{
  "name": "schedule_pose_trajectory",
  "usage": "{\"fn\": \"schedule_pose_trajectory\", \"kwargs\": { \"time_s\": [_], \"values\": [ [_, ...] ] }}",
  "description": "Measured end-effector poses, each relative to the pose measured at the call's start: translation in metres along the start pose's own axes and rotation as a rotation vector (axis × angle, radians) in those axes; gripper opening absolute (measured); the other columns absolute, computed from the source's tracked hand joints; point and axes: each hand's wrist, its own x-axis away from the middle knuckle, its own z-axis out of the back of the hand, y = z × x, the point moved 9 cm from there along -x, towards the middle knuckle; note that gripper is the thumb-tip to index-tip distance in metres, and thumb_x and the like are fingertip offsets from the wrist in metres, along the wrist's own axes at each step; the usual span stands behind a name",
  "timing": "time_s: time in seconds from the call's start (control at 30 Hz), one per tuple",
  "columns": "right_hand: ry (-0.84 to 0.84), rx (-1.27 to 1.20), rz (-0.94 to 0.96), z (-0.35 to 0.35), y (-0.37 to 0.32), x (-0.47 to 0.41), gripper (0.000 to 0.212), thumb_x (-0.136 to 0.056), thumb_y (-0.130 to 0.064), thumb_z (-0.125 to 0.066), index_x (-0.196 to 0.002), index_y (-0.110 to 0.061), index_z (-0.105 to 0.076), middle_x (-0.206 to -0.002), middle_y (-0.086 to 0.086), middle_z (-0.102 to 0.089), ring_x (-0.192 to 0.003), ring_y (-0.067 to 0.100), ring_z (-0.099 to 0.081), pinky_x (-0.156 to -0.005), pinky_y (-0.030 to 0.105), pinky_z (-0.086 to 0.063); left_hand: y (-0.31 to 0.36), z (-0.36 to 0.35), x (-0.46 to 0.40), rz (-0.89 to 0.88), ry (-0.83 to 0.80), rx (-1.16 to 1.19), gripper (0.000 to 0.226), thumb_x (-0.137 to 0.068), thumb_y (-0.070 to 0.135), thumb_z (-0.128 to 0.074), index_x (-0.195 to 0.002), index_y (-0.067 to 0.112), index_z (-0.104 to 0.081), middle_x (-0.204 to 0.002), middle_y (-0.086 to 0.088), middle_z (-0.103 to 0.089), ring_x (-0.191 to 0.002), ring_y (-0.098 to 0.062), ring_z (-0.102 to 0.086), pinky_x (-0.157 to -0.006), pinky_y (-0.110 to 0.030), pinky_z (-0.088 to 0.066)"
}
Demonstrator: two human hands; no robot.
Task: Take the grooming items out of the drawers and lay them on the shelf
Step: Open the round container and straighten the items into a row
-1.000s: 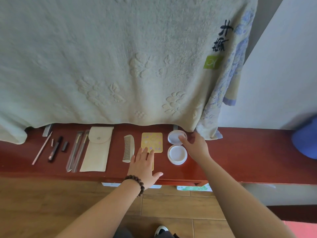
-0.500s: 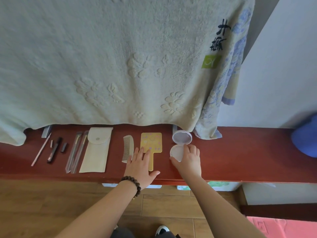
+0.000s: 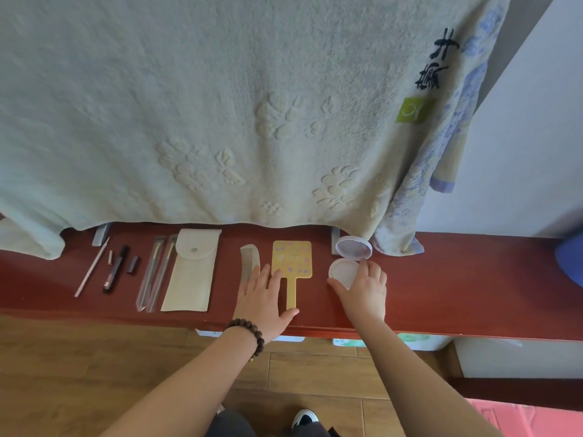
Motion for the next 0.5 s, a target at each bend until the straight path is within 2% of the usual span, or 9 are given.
{"fn": "schedule_pose_trajectory", "kwargs": {
  "time_s": [0.07, 0.17, 0.23, 0.3, 0.33, 0.4, 0.43, 0.5],
  "values": [
    [0.113, -0.040, 0.031, 0.011, -0.006, 0.010, 0.073, -0.082, -0.044, -0.066, -0.137, -0.003, -0.041, -0.138, 0.017, -0.042, -0.124, 0.036, -0.039, -0.102, 0.045, -0.036, -0.006, 0.002, 0.000, -0.004, 0.027, 0.018, 0.079, -0.089, 0.057, -0.048, -0.151, 0.024, -0.013, -0.161, -0.003, -0.009, -0.149, -0.022, -0.003, -0.121, -0.044, -0.012],
    [0.285, -0.033, 0.282, 0.015, -0.041, 0.038, 0.058, -0.078, -0.026, -0.073, -0.127, -0.002, -0.051, -0.131, 0.020, -0.051, -0.123, 0.035, -0.041, -0.098, 0.050, -0.045, -0.013, 0.018, 0.002, -0.049, 0.171, 0.032, 0.056, -0.094, 0.041, -0.050, -0.143, 0.021, -0.035, -0.153, -0.005, -0.031, -0.143, -0.023, -0.027, -0.117, -0.040, -0.025],
    [0.186, 0.025, 0.470, -0.008, -0.072, 0.057, 0.055, -0.077, -0.020, -0.072, -0.127, -0.006, -0.053, -0.134, 0.016, -0.052, -0.127, 0.029, -0.038, -0.100, 0.047, -0.046, -0.022, 0.027, 0.003, -0.073, 0.257, 0.020, 0.045, -0.091, 0.031, -0.059, -0.132, 0.014, -0.052, -0.140, -0.007, -0.048, -0.133, -0.025, -0.043, -0.109, -0.041, -0.035],
    [0.021, 0.108, 0.546, -0.037, -0.092, 0.067, 0.056, -0.079, -0.024, -0.070, -0.130, -0.010, -0.053, -0.143, 0.012, -0.046, -0.133, 0.028, -0.041, -0.105, 0.045, -0.042, -0.034, 0.031, 0.000, -0.089, 0.310, 0.013, 0.042, -0.083, 0.028, -0.070, -0.120, 0.010, -0.061, -0.130, -0.010, -0.056, -0.125, -0.029, -0.051, -0.102, -0.043, -0.042],
    [-0.040, 0.154, 0.540, -0.049, -0.096, 0.067, 0.057, -0.080, -0.028, -0.070, -0.131, -0.011, -0.052, -0.145, 0.011, -0.044, -0.133, 0.028, -0.043, -0.106, 0.044, -0.041, -0.041, 0.031, -0.003, -0.085, 0.304, 0.009, 0.045, -0.081, 0.030, -0.073, -0.120, 0.009, -0.061, -0.131, -0.010, -0.056, -0.126, -0.030, -0.051, -0.102, -0.043, -0.041],
    [-0.113, 0.221, 0.507, -0.062, -0.103, 0.062, 0.057, -0.085, -0.033, -0.065, -0.136, -0.013, -0.049, -0.151, 0.011, -0.036, -0.137, 0.029, -0.038, -0.108, 0.044, -0.036, -0.052, 0.025, -0.012, -0.075, 0.204, -0.012, 0.060, -0.083, 0.039, -0.068, -0.133, 0.011, -0.051, -0.145, -0.010, -0.045, -0.137, -0.028, -0.038, -0.110, -0.043, -0.033],
    [-0.145, 0.252, 0.498, -0.066, -0.106, 0.059, 0.058, -0.090, -0.034, -0.058, -0.141, -0.014, -0.042, -0.155, 0.010, -0.026, -0.142, 0.030, -0.028, -0.112, 0.045, -0.028, -0.056, 0.020, -0.017, -0.077, 0.144, -0.024, 0.068, -0.086, 0.045, -0.063, -0.141, 0.012, -0.041, -0.152, -0.008, -0.035, -0.143, -0.027, -0.028, -0.115, -0.043, -0.026],
    [-0.224, 0.325, 0.505, -0.075, -0.110, 0.052, 0.058, -0.100, -0.036, -0.036, -0.151, -0.017, -0.016, -0.160, 0.008, 0.002, -0.147, 0.029, 0.001, -0.118, 0.044, -0.003, -0.062, 0.013, -0.028, -0.078, 0.057, -0.066, 0.076, -0.091, 0.052, -0.051, -0.150, 0.015, -0.023, -0.160, -0.004, -0.016, -0.148, -0.023, -0.010, -0.119, -0.044, -0.016]
  ]
}}
